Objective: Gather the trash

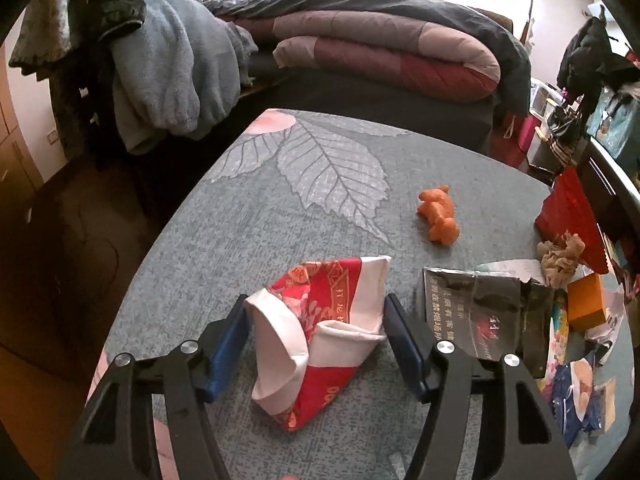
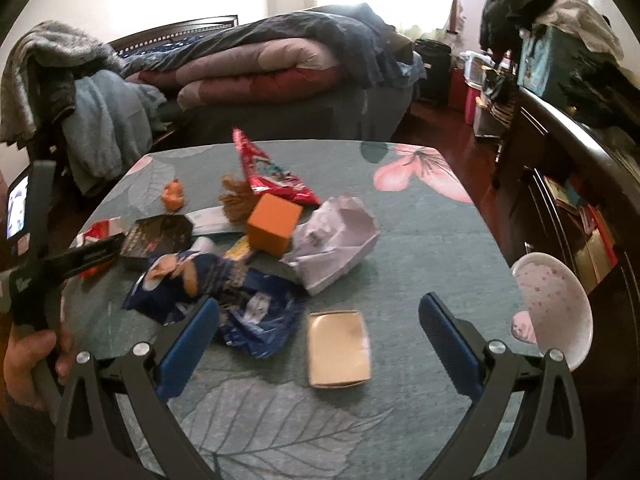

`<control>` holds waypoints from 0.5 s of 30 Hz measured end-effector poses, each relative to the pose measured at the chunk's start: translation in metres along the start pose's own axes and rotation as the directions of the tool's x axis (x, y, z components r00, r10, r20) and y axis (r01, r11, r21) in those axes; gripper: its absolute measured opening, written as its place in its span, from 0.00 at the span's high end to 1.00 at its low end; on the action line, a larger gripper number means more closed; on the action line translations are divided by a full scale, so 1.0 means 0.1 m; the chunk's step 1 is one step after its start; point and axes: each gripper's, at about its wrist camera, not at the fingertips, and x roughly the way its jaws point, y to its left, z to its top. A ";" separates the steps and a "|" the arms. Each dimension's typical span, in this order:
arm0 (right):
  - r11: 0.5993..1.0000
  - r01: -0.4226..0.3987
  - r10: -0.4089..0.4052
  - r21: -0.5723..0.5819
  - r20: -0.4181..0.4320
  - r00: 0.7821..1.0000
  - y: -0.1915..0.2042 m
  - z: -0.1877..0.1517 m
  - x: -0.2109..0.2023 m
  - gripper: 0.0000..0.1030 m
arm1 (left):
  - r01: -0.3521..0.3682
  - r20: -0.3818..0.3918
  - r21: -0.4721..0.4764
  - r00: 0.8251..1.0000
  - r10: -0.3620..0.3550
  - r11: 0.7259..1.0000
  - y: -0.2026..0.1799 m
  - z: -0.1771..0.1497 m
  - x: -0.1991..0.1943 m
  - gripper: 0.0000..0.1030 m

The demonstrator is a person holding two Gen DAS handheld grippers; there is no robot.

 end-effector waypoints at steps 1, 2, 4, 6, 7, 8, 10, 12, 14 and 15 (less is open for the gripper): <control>1.000 -0.010 0.010 0.013 -0.002 1.000 -0.05 0.02 0.02 0.03 | -0.001 0.007 -0.004 1.000 0.001 1.000 0.00 0.00 -0.01 0.36; 0.999 -0.021 0.022 0.031 -0.005 1.000 -0.10 0.06 0.06 0.03 | -0.002 0.018 -0.009 1.000 0.002 1.000 0.01 0.01 -0.04 0.36; 0.998 -0.034 0.035 0.059 -0.020 0.999 -0.16 0.14 0.15 0.03 | -0.010 0.053 -0.023 0.999 0.011 1.000 0.04 0.02 -0.13 0.36; 0.995 -0.049 0.053 0.086 -0.035 0.998 -0.20 0.24 0.27 0.03 | -0.013 0.091 -0.041 0.996 0.017 0.999 0.07 0.03 -0.24 0.36; 0.994 -0.049 0.053 0.096 -0.043 0.998 -0.20 0.28 0.30 0.03 | -0.011 0.114 -0.052 0.993 0.017 0.999 0.10 0.04 -0.31 0.36; 0.992 -0.066 0.071 0.103 -0.044 0.997 -0.19 0.32 0.33 0.03 | -0.010 0.131 -0.060 0.991 0.018 0.998 0.12 0.05 -0.37 0.36; 0.988 -0.115 0.120 0.107 -0.037 0.992 -0.12 0.39 0.34 0.03 | 0.000 0.160 -0.071 0.987 0.011 0.997 0.15 0.06 -0.48 0.36; 0.982 -0.168 0.170 0.085 -0.026 0.985 0.03 0.46 0.33 0.03 | 0.013 0.180 -0.078 0.984 0.001 0.997 0.17 0.06 -0.56 0.35; 0.979 -0.195 0.197 0.065 -0.023 0.980 0.17 0.52 0.38 0.03 | 0.017 0.196 -0.076 0.981 -0.001 0.997 0.17 0.06 -0.63 0.35; 0.979 -0.194 0.196 0.060 -0.025 0.980 0.22 0.53 0.42 0.03 | 0.017 0.203 -0.074 0.979 -0.002 0.997 0.17 0.06 -0.66 0.35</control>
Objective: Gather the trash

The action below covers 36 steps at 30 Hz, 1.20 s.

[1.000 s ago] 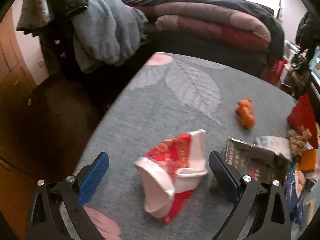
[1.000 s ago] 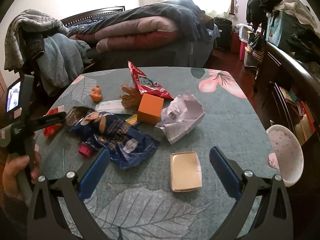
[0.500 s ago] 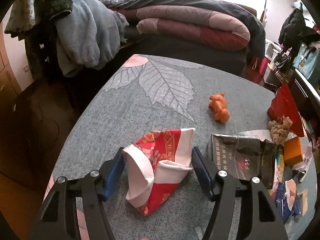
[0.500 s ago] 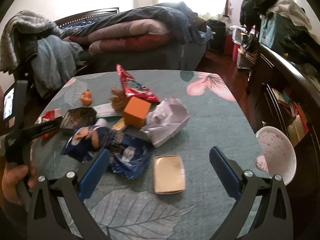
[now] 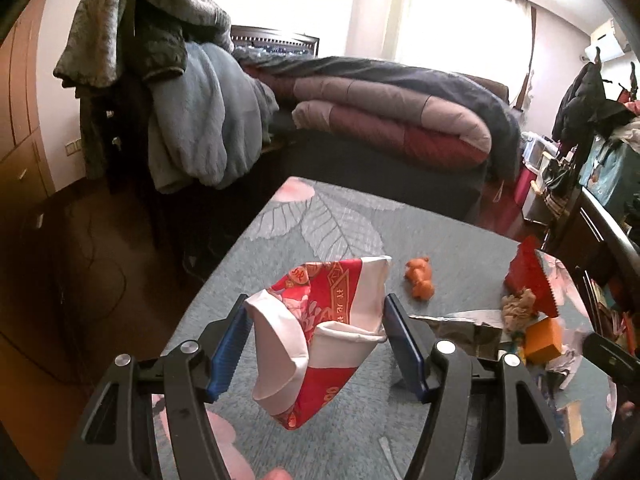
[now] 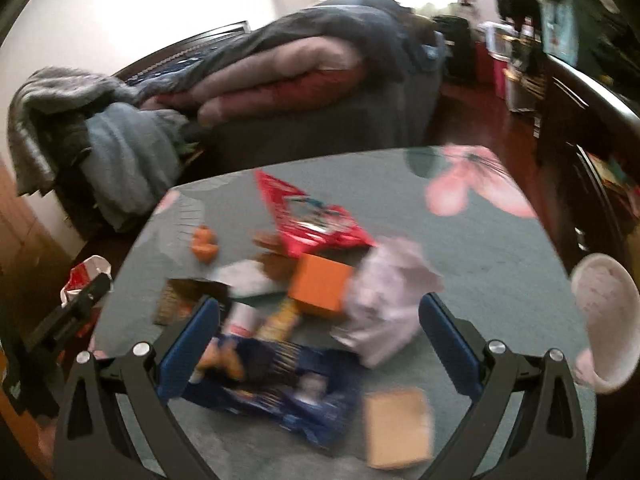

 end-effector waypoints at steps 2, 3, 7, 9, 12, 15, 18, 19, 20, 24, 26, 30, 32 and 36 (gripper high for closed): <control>0.999 0.036 -0.037 -0.012 -0.042 0.998 0.05 0.04 0.20 0.06 | 0.010 0.013 0.005 1.000 -0.010 1.000 -0.01 -0.01 -0.06 0.35; 0.999 0.043 -0.044 -0.017 -0.055 0.998 0.06 0.05 0.26 0.11 | 0.017 0.018 0.008 1.000 -0.017 1.000 -0.01 -0.01 -0.08 0.35; 0.996 0.085 -0.089 -0.037 -0.110 0.990 0.05 0.09 0.53 0.20 | 0.037 0.035 0.016 0.999 -0.038 0.999 -0.01 0.00 -0.13 0.35; 0.993 0.109 -0.114 -0.051 -0.101 0.988 0.05 0.10 0.57 0.40 | 0.043 0.035 0.018 0.998 -0.043 0.999 0.00 0.00 -0.13 0.35; 0.993 0.106 -0.111 -0.058 -0.093 0.989 0.02 0.08 0.55 0.60 | 0.055 0.034 0.012 0.998 -0.055 0.998 0.00 -0.02 -0.15 0.35; 0.998 0.054 -0.056 -0.029 -0.070 0.996 -0.05 0.07 0.45 0.60 | 0.067 0.036 0.009 0.997 -0.067 0.998 0.00 -0.02 -0.19 0.35; 0.999 0.032 -0.033 -0.022 -0.025 0.999 -0.08 0.07 0.24 0.60 | 0.085 0.052 0.019 0.995 -0.086 0.996 -0.03 -0.02 -0.29 0.35; 1.000 0.014 -0.014 -0.016 -0.012 1.000 -0.09 0.07 0.15 0.60 | 0.090 0.055 0.022 0.994 -0.092 0.996 -0.04 -0.02 -0.32 0.35; 1.000 -0.002 0.002 -0.010 -0.001 1.000 -0.11 0.05 0.06 0.60 | 0.101 0.060 0.026 0.993 -0.103 0.995 -0.07 -0.02 -0.36 0.35; 1.000 -0.026 0.026 -0.002 0.034 0.999 -0.16 -0.04 -0.27 0.60 | 0.166 0.067 0.047 0.983 -0.169 0.985 -0.21 -0.01 -0.51 0.35; 1.000 -0.027 0.027 0.004 0.050 0.998 -0.23 -0.11 -0.45 0.60 | 0.204 0.066 0.067 0.976 -0.208 0.977 -0.35 -0.03 -0.60 0.35; 1.000 0.014 -0.016 0.025 0.077 0.997 -0.48 -0.28 -0.74 0.60 | 0.266 0.057 0.113 0.960 -0.273 0.957 -0.65 -0.09 -0.73 0.35; 0.998 0.038 -0.042 0.044 0.091 0.995 -0.63 -0.35 -0.87 0.60 | 0.296 0.045 0.143 0.951 -0.305 0.944 -0.86 -0.13 -0.79 0.35; 0.994 0.071 -0.080 0.089 0.112 0.990 -0.95 -0.47 -1.05 0.59 | 0.359 0.018 0.193 0.929 -0.369 0.913 -1.26 -0.20 -0.85 0.35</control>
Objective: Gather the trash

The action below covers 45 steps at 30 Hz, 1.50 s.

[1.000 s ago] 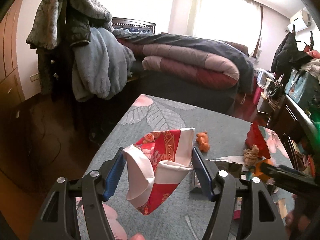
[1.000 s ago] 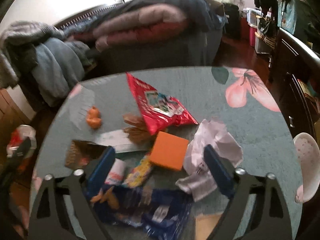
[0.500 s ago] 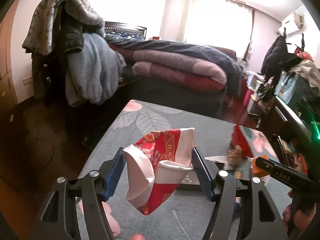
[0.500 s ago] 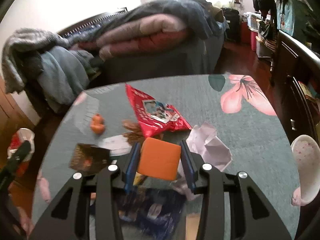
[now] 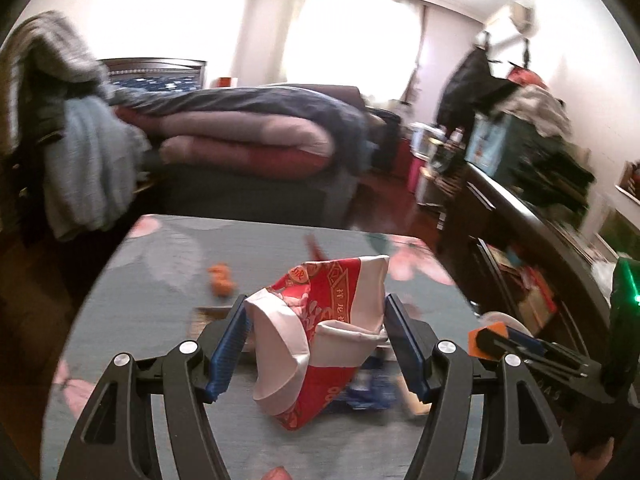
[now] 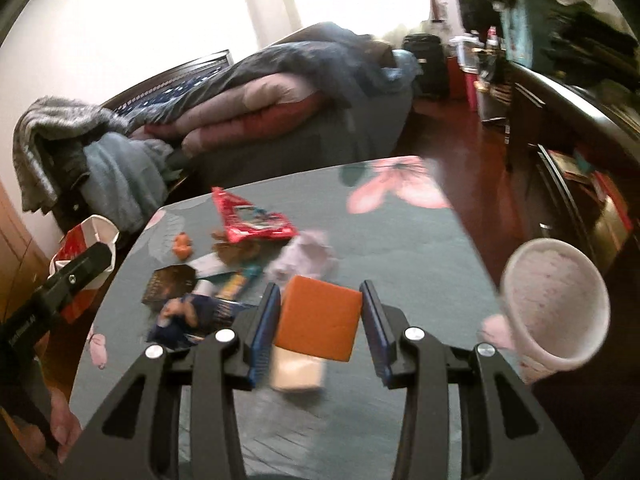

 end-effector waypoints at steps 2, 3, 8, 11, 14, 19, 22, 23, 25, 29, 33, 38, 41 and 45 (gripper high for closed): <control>0.999 0.039 -0.039 0.021 0.025 0.999 -0.20 -0.03 -0.10 0.59 | 0.041 -0.012 0.022 0.999 -0.041 0.999 -0.26 0.00 0.08 0.35; 0.998 0.053 -0.054 0.029 0.034 0.998 -0.28 -0.04 -0.14 0.59 | 0.062 -0.020 0.033 0.998 -0.061 0.998 -0.36 0.01 0.13 0.35; 0.987 0.132 -0.139 0.093 0.069 0.988 -0.79 -0.08 -0.31 0.59 | 0.136 -0.056 0.101 0.990 -0.131 0.986 -0.92 0.02 0.33 0.36; 0.976 0.173 -0.183 0.133 0.072 0.980 -1.09 -0.11 -0.35 0.59 | 0.180 -0.071 0.144 0.983 -0.172 0.973 -1.24 0.02 0.46 0.36; 0.966 0.195 -0.208 0.168 0.068 0.976 -1.33 -0.13 -0.37 0.59 | 0.207 -0.089 0.184 0.977 -0.194 0.961 -1.53 -0.01 0.59 0.39; 0.959 0.208 -0.226 0.190 0.079 0.971 -1.54 -0.17 -0.45 0.59 | 0.223 -0.133 0.170 0.970 -0.202 0.960 -1.63 -0.12 0.72 0.62; 0.956 0.226 -0.244 0.186 0.079 0.967 -1.61 -0.19 -0.46 0.59 | 0.203 -0.166 0.152 0.970 -0.177 0.967 -1.55 -0.16 0.78 0.62; 0.954 0.233 -0.251 0.187 0.077 0.965 -1.63 -0.19 -0.46 0.59 | 0.201 -0.178 0.150 0.969 -0.173 0.968 -1.52 -0.18 0.80 0.63; 0.952 0.238 -0.255 0.190 0.071 0.964 -1.68 -0.21 -0.48 0.59 | 0.201 -0.195 0.147 0.966 -0.171 0.969 -1.51 -0.21 0.82 0.57; 0.952 0.241 -0.256 0.189 0.058 0.965 -1.68 -0.26 -0.49 0.59 | 0.217 -0.194 0.178 0.964 -0.182 0.960 -1.56 -0.31 0.73 0.21; 0.952 0.246 -0.257 0.181 0.038 0.966 -1.65 -0.37 -0.54 0.58 | 0.250 -0.206 0.216 0.956 -0.207 0.944 -1.63 -0.49 0.57 0.05; 0.952 0.248 -0.257 0.178 0.028 0.966 -1.64 -0.47 -0.63 0.56 | 0.271 -0.293 0.254 0.937 -0.193 0.929 -1.73 -0.85 0.55 0.04; 0.953 0.245 -0.255 0.179 0.034 0.966 -1.62 -0.48 -0.68 0.56 | 0.204 -0.284 0.317 0.952 -0.113 0.926 -1.79 -1.01 0.63 0.04; 0.954 0.239 -0.251 0.182 0.044 0.967 -1.63 -0.51 -0.75 0.55 | 0.212 -0.295 0.322 0.949 -0.114 0.923 -1.82 -1.08 0.69 0.24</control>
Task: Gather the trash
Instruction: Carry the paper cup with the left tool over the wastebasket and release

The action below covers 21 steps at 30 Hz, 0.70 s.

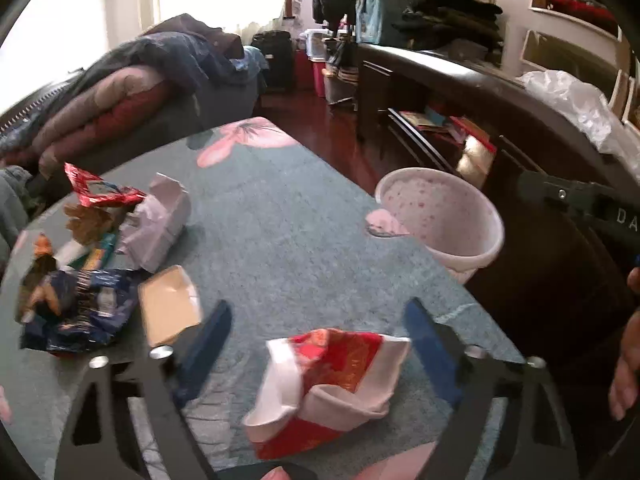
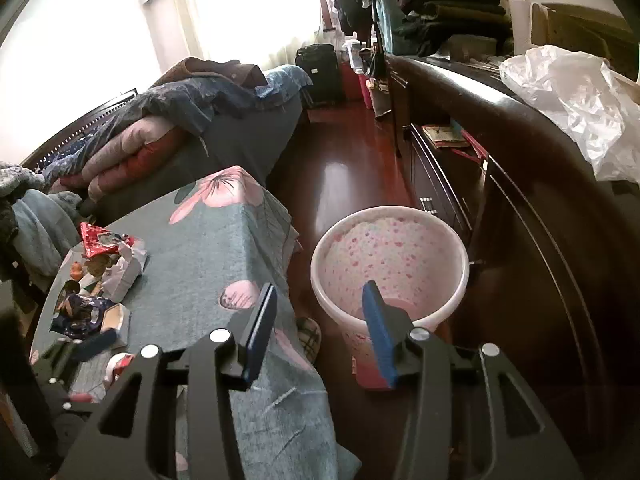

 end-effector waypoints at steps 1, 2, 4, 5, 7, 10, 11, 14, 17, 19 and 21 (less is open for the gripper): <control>1.000 -0.001 0.001 0.002 0.001 1.000 -0.01 0.00 -0.01 0.54 | 0.014 0.000 -0.009 1.000 -0.014 1.000 0.00 0.01 0.00 0.40; 1.000 -0.002 0.002 0.004 0.002 1.000 -0.03 0.00 -0.01 0.54 | 0.004 -0.001 -0.010 1.000 -0.004 1.000 0.00 0.02 0.00 0.47; 1.000 -0.004 0.004 0.013 0.001 1.000 -0.06 0.00 0.00 0.54 | -0.009 0.007 -0.010 1.000 0.009 1.000 0.00 0.06 -0.01 0.63; 1.000 -0.005 0.005 0.019 0.001 1.000 -0.07 -0.01 0.00 0.54 | 0.004 0.006 -0.019 1.000 -0.004 1.000 0.02 0.08 0.00 0.72; 1.000 -0.005 0.005 0.031 0.001 1.000 -0.11 -0.01 0.01 0.54 | 0.038 0.011 -0.049 0.999 -0.038 0.998 0.08 0.13 -0.01 0.82; 0.999 -0.010 0.010 0.043 0.000 1.000 -0.14 -0.03 0.02 0.54 | 0.057 0.027 -0.071 0.998 -0.055 0.996 0.14 0.17 -0.04 0.94; 0.999 -0.013 0.013 0.046 -0.001 1.000 -0.16 -0.03 0.02 0.54 | 0.061 0.024 -0.079 0.998 -0.059 0.995 0.15 0.18 -0.05 0.94; 0.999 -0.022 0.022 0.046 -0.007 1.000 -0.17 -0.05 0.04 0.54 | 0.101 0.006 -0.095 0.995 -0.100 0.990 0.17 0.16 -0.10 0.47; 0.999 -0.032 0.032 0.041 -0.012 0.999 -0.15 -0.05 0.04 0.54 | 0.107 0.028 -0.086 0.994 -0.105 0.991 0.15 0.09 -0.25 0.03; 0.999 -0.039 0.039 0.035 -0.012 0.999 -0.13 -0.06 0.04 0.54 | 0.094 0.041 -0.045 0.995 -0.092 0.995 0.11 0.04 -0.33 0.04; 0.998 -0.050 0.050 0.031 -0.010 0.999 -0.10 -0.07 0.03 0.54 | 0.069 0.024 -0.006 0.997 -0.069 0.998 0.04 0.01 -0.33 0.04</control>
